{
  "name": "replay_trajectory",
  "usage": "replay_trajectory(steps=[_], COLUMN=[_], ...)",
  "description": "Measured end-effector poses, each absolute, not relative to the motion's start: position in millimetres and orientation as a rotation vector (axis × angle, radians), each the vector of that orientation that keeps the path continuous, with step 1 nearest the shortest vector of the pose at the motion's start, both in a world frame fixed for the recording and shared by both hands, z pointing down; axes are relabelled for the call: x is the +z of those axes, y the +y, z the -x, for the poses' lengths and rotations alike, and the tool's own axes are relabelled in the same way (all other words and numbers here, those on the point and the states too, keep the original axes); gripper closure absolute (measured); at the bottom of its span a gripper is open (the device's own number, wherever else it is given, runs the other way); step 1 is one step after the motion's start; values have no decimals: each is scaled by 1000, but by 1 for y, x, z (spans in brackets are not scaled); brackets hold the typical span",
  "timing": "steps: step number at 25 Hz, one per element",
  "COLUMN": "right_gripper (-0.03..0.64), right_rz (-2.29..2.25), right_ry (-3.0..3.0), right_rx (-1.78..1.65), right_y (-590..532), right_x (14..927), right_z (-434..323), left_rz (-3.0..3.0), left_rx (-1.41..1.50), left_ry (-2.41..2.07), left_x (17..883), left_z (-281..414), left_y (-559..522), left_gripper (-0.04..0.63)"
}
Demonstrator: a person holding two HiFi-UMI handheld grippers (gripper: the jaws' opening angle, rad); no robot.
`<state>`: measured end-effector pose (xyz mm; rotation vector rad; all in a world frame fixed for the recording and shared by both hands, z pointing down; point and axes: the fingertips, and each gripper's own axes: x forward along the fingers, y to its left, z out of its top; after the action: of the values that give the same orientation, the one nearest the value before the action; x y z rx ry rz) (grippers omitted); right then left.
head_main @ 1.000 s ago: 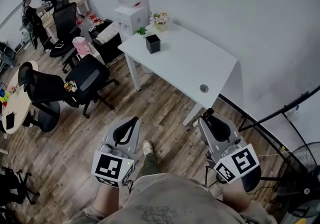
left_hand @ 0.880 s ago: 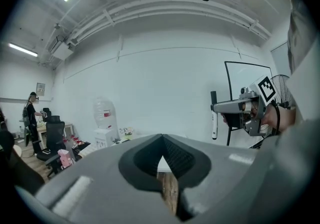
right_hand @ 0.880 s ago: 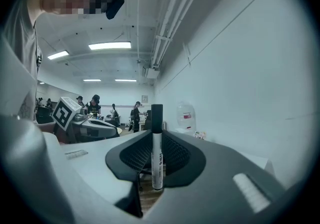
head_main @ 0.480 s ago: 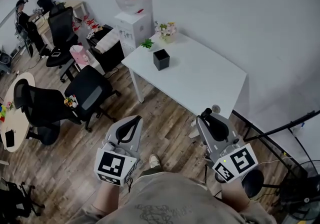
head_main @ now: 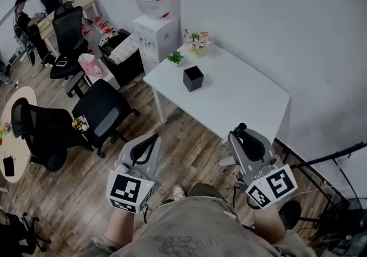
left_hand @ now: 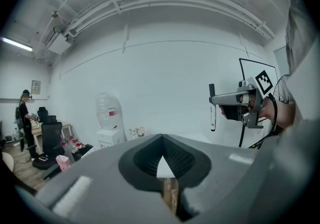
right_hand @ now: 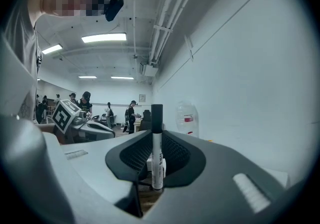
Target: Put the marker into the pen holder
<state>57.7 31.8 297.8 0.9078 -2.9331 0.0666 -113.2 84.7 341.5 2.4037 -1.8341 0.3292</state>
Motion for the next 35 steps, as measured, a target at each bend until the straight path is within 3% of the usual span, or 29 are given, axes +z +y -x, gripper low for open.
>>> replay_trajectory(steps=[11, 35], right_gripper=[528, 528], right_rz=[-940, -883], right_ry=[-2922, -2881], right_rx=[111, 230], right_y=[-48, -318], right_x=[316, 350], right_z=[-38, 36], left_rz=[-2402, -2363], left_rx=[365, 431], left_ry=[-1807, -1784], left_x=[357, 375], left_z=[135, 196], left_y=[11, -255], left_gripper=[595, 595])
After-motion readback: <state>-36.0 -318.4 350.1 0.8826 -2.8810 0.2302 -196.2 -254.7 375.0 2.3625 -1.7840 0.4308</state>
